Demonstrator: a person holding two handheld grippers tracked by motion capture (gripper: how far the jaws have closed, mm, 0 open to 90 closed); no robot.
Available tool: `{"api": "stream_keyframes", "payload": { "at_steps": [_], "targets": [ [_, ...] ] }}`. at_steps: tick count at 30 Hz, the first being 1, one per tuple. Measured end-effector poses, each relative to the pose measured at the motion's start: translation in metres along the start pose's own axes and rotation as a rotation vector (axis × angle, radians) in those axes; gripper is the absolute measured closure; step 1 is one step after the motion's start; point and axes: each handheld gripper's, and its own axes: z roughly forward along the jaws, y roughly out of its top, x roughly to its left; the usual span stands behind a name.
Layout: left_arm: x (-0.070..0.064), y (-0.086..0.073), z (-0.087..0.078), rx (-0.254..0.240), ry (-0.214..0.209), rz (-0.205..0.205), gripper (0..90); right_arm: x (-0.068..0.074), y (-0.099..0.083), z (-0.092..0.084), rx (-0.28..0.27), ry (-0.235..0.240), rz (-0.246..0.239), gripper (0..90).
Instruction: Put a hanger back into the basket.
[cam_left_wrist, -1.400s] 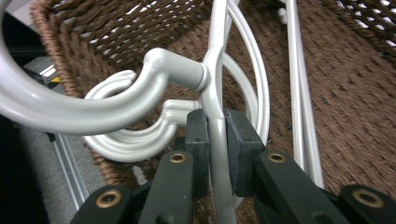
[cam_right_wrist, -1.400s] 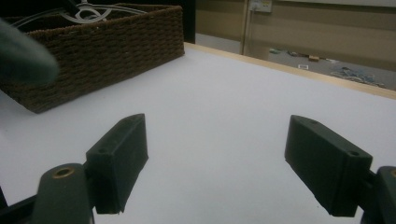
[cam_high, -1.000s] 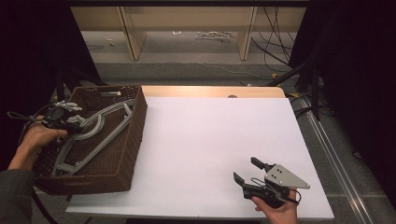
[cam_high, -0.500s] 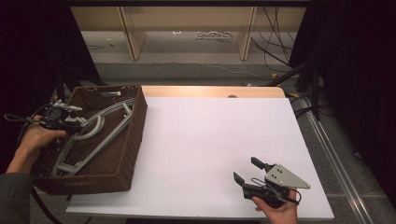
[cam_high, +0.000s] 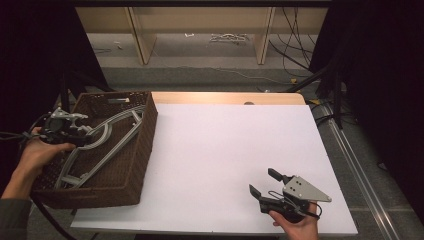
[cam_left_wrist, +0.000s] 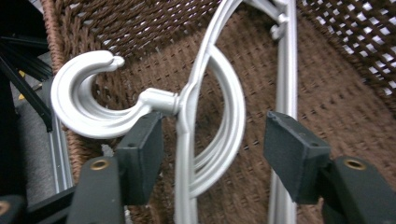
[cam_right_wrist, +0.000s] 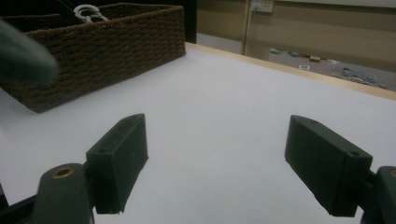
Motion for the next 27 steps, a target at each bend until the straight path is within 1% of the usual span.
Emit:
{"api": "stream_keyframes", "payload": {
  "at_steps": [1,2,3,4,5,6,7,8,9,10,11,13,15,16,17,18,19,20,21,23,24,27],
  "targets": [
    [-0.002,0.0,-0.003,-0.005,-0.006,0.007,35.8,0.0,0.0,0.0,-0.002,-0.002,-0.001,22.2],
    [-0.004,0.001,-0.005,-0.02,-0.01,-0.008,35.1,-0.001,0.0,0.001,-0.001,-0.002,-0.001,22.2],
    [-0.006,0.001,-0.008,-0.035,-0.009,-0.014,34.5,0.0,-0.001,0.002,-0.008,0.0,0.007,22.1],
    [-0.008,0.002,-0.01,-0.046,-0.013,-0.023,33.3,0.0,-0.001,0.002,-0.005,-0.004,0.003,22.1],
    [-0.009,0.002,-0.014,-0.055,-0.026,-0.015,32.0,0.0,-0.001,0.002,-0.008,0.009,0.008,22.2],
    [-0.012,0.003,-0.018,-0.059,-0.032,-0.007,31.6,0.0,0.0,0.001,-0.001,-0.001,-0.001,22.2],
    [-0.015,0.003,-0.021,-0.071,-0.031,-0.006,31.2,0.0,0.0,0.001,0.0,-0.001,0.0,22.2],
    [-0.018,0.004,-0.024,-0.08,-0.029,0.008,30.0,0.0,-0.001,0.001,-0.004,0.003,0.004,22.2],
    [-0.022,0.004,-0.027,-0.093,-0.032,0.009,29.4,0.0,-0.001,0.002,-0.006,0.003,0.004,22.2],
    [-0.024,0.004,-0.03,-0.101,-0.035,0.019,28.6,0.0,-0.001,0.002,-0.014,0.005,0.01,22.1],
    [-0.027,0.004,-0.032,-0.114,-0.04,0.024,27.6,0.0,0.0,0.001,-0.002,-0.002,0.0,22.2],
    [-0.034,0.004,-0.037,-0.135,-0.048,0.03,26.6,0.0,0.0,0.001,0.0,-0.001,0.0,22.2],
    [-0.04,0.004,-0.042,-0.155,-0.039,0.03,25.1,0.0,0.0,0.001,-0.001,-0.002,0.0,22.2],
    [-0.045,0.003,-0.043,-0.18,-0.037,0.011,23.4,0.0,0.0,0.001,-0.002,-0.002,-0.001,22.2],
    [-0.046,0.003,-0.046,-0.176,-0.039,0.029,21.9,0.0,0.0,0.001,-0.001,-0.002,-0.001,22.2],
    [-0.051,0.003,-0.047,-0.197,-0.044,0.017,22.2,0.0,-0.001,0.001,-0.005,0.001,0.002,22.2],
    [-0.054,0.003,-0.048,-0.208,-0.047,0.02,22.4,0.0,-0.001,0.002,-0.016,0.005,0.011,22.2],
    [-0.058,0.003,-0.05,-0.208,-0.046,0.036,22.4,0.0,0.0,0.001,-0.002,-0.003,0.0,22.2],
    [-0.063,0.002,-0.051,-0.23,-0.046,0.018,22.3,0.0,0.0,0.001,-0.001,-0.002,-0.001,22.2],
    [-0.072,0.002,-0.054,-0.251,-0.063,0.025,22.2,0.0,0.0,0.001,0.0,-0.002,-0.001,22.2],
    [-0.077,0.001,-0.055,-0.28,-0.07,0.015,22.2,0.0,0.0,0.001,-0.001,-0.002,-0.001,22.2],
    [-0.091,0.001,-0.058,-0.321,-0.099,0.019,22.2,0.0,0.0,0.001,0.0,-0.002,-0.001,22.2]
  ]
}}
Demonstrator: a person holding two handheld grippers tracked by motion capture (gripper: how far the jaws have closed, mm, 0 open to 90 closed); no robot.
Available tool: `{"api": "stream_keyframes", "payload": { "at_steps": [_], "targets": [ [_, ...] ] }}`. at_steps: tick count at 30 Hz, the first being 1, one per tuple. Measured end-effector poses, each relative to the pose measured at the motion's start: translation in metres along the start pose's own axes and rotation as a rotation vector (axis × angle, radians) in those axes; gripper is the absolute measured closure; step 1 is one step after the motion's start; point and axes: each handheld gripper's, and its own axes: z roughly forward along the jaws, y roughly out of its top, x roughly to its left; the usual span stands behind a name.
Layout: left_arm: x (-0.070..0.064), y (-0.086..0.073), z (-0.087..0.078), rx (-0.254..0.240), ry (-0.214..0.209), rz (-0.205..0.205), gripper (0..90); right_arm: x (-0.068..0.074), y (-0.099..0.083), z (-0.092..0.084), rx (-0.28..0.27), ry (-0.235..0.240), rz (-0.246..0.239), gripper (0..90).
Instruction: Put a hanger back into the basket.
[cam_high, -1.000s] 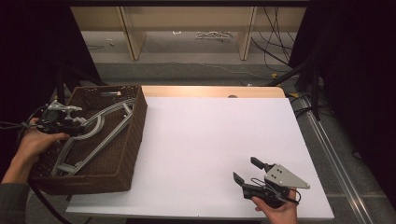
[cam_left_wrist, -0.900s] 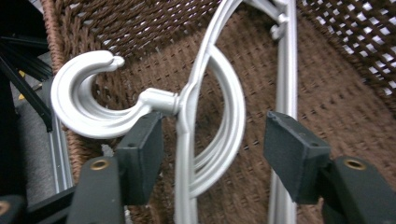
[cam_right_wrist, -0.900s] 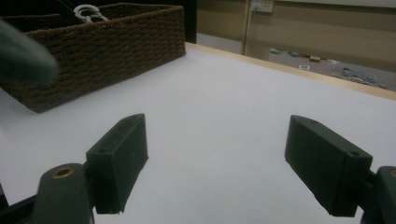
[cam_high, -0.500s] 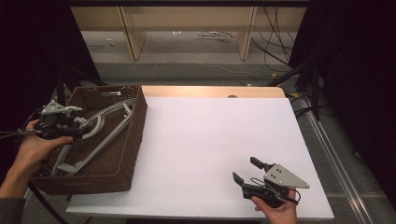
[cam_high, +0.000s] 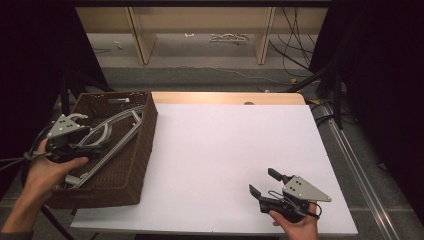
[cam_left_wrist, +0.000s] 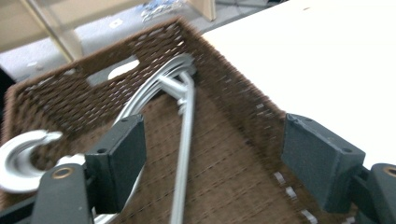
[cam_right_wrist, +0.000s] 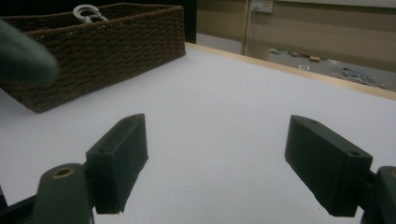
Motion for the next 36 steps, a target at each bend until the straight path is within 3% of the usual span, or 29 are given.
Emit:
{"api": "stream_keyframes", "payload": {
  "at_steps": [12,19,25,36],
  "targets": [
    [-0.055,-0.001,0.01,-0.121,-0.103,0.003,21.4,0.001,0.0,0.0,-0.002,0.003,0.002,22.1],
    [-0.084,0.0,0.017,-0.159,-0.172,0.021,20.3,0.0,0.0,-0.001,-0.002,0.003,0.002,22.1],
    [-0.1,-0.003,0.024,-0.184,-0.208,0.006,19.7,0.001,0.0,0.0,-0.01,-0.001,0.001,22.1],
    [-0.118,-0.009,0.031,-0.211,-0.239,-0.006,18.0,0.001,0.0,0.0,-0.009,0.0,-0.002,22.1]
  ]
}}
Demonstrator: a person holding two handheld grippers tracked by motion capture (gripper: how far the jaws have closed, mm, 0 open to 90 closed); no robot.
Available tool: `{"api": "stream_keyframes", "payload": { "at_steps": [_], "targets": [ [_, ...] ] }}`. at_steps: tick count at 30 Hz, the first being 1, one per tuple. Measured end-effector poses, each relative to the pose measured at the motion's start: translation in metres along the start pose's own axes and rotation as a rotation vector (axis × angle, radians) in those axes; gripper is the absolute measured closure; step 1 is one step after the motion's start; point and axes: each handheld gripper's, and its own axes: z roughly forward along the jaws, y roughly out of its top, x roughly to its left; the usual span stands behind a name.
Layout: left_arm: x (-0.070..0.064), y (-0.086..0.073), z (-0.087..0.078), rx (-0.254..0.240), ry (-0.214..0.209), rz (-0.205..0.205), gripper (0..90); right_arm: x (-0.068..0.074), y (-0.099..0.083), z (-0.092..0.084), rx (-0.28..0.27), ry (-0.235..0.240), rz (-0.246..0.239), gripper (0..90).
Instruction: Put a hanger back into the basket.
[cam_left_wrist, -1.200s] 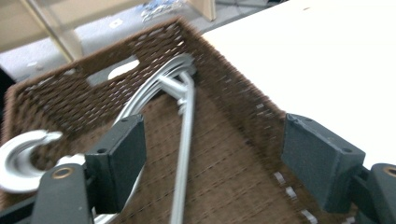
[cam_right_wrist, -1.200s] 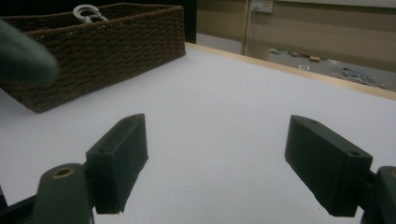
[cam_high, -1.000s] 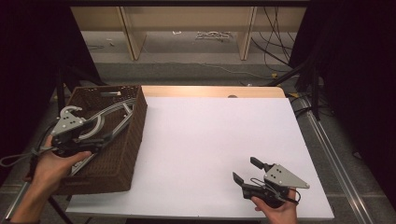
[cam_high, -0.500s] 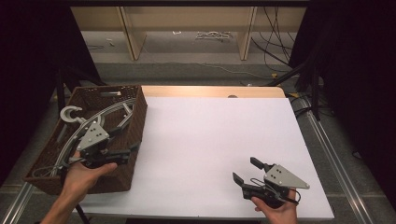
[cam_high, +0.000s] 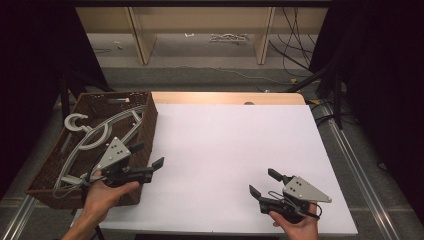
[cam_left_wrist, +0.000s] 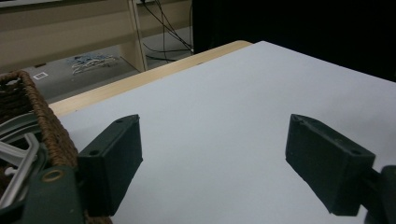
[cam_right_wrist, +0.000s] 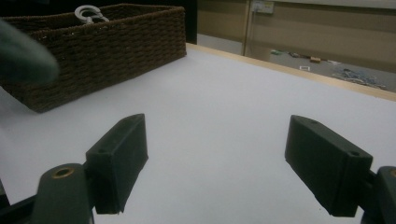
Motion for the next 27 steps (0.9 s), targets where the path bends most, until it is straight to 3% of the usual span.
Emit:
{"api": "stream_keyframes", "payload": {
  "at_steps": [11,21,27],
  "targets": [
    [-0.013,-0.012,0.01,-0.02,-0.036,0.004,16.5,0.001,0.0,0.0,0.0,0.005,-0.002,21.9],
    [-0.016,-0.019,0.013,-0.047,-0.052,-0.005,16.7,0.002,0.0,0.0,0.004,0.015,-0.001,21.2],
    [-0.022,-0.026,0.015,-0.049,-0.067,0.013,16.6,0.002,0.0,0.001,-0.001,0.015,0.001,19.4]
  ]
}}
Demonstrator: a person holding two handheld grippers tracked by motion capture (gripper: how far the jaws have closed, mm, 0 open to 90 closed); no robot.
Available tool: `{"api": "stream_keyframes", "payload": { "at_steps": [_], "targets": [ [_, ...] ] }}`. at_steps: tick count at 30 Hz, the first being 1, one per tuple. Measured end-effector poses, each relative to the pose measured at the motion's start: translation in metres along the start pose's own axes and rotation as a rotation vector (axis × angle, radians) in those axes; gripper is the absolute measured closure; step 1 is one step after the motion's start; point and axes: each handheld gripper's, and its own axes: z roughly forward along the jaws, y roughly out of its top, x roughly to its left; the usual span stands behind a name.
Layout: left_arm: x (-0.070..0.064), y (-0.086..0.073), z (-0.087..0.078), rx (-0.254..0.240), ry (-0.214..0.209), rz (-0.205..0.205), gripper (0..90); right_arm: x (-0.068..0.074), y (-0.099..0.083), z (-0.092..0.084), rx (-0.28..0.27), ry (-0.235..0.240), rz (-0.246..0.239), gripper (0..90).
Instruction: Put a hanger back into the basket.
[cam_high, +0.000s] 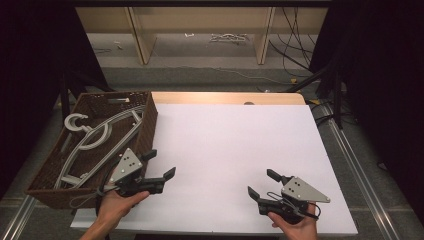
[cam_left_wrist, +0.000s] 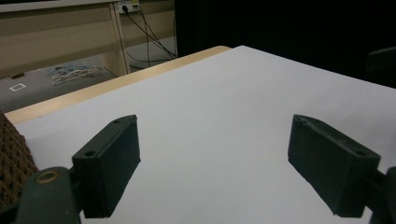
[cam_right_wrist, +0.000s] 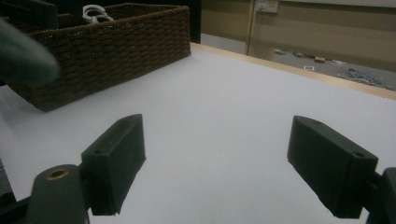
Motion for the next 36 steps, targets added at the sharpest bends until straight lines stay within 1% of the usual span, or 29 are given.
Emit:
{"api": "stream_keyframes", "payload": {
  "at_steps": [2,3,4,5,6,7,9,10,11,13,15,17,18,19,20,22,24,25,29,30,31,32,33,34,35,36],
  "targets": [
    [-0.003,-0.005,0.0,0.006,0.002,0.011,16.7,0.0,0.0,0.0,-0.002,0.003,0.003,18.3],
    [-0.004,-0.007,0.0,0.008,-0.005,0.019,16.7,0.001,0.0,0.0,0.003,0.007,0.003,17.9],
    [-0.006,-0.01,0.0,0.006,-0.015,0.011,16.6,0.001,0.0,0.0,0.0,0.011,0.001,17.3],
    [-0.007,-0.012,0.0,0.012,-0.016,0.02,16.6,0.002,0.0,0.0,-0.007,0.017,0.005,16.5],
    [-0.008,-0.015,0.0,0.007,-0.023,0.015,16.5,0.002,0.0,0.001,-0.009,0.017,0.009,15.7],
    [-0.009,-0.017,-0.001,0.014,-0.022,0.012,16.6,0.002,0.0,0.0,-0.007,0.008,0.003,15.7],
    [-0.012,-0.022,-0.001,0.015,-0.033,-0.002,16.6,0.003,0.0,0.0,0.002,0.017,-0.008,15.6],
    [-0.013,-0.023,-0.001,0.021,-0.041,-0.001,16.6,0.003,0.0,0.0,0.007,0.019,-0.01,15.6],
    [-0.014,-0.024,-0.001,0.021,-0.053,-0.013,16.7,0.004,0.0,0.001,0.008,0.022,-0.009,15.6],
    [-0.015,-0.024,-0.001,0.012,-0.06,-0.014,16.7,0.005,0.0,0.001,-0.001,0.021,-0.011,15.6],
    [-0.016,-0.024,0.0,-0.006,-0.065,-0.003,16.6,0.005,0.0,0.002,-0.004,0.034,-0.006,15.6],
    [-0.016,-0.024,0.0,-0.003,-0.067,0.015,16.5,0.006,0.0,0.002,-0.004,0.035,-0.006,15.6],
    [-0.016,-0.025,0.002,-0.002,-0.069,0.023,16.5,0.006,-0.001,0.002,-0.017,0.039,-0.003,15.6],
    [-0.017,-0.025,0.002,0.01,-0.062,0.027,16.5,0.006,0.0,0.001,0.004,0.029,-0.014,15.6],
    [-0.017,-0.026,0.003,0.007,-0.07,0.019,16.5,0.006,0.0,0.001,0.006,0.031,-0.014,15.6],
    [-0.017,-0.025,0.004,0.007,-0.075,0.026,16.5,0.007,0.0,0.002,-0.012,0.039,-0.005,15.7],
    [-0.017,-0.025,0.003,0.012,-0.068,0.029,16.5,0.007,0.0,0.002,-0.005,0.04,-0.008,15.7],
    [-0.017,-0.025,0.004,0.012,-0.066,0.029,16.5,0.006,0.0,0.001,0.0,0.033,-0.012,15.7],
    [-0.016,-0.025,0.004,0.012,-0.063,0.026,16.6,0.007,0.0,0.001,-0.006,0.037,-0.01,15.7],
    [-0.016,-0.025,0.004,0.015,-0.063,0.03,16.5,0.006,0.0,0.003,-0.027,0.029,-0.032,15.7],
    [-0.016,-0.025,0.004,0.015,-0.065,0.028,16.6,0.005,0.0,0.003,-0.028,0.027,-0.037,15.7],
    [-0.016,-0.025,0.004,0.014,-0.065,0.022,16.6,0.007,0.0,0.001,-0.001,0.032,-0.016,15.8],
    [-0.017,-0.026,0.004,0.014,-0.065,0.01,16.6,0.007,-0.001,0.003,-0.011,0.041,-0.006,15.7],
    [-0.016,-0.025,0.004,0.018,-0.065,0.017,16.6,0.007,0.0,0.003,-0.013,0.042,-0.005,15.8],
    [-0.016,-0.026,0.005,0.014,-0.068,0.01,16.6,0.007,0.0,0.003,-0.014,0.043,-0.005,15.8],
    [-0.016,-0.025,0.005,0.012,-0.071,0.024,16.6,0.007,0.0,0.001,0.008,0.035,-0.019,15.8]
  ]
}}
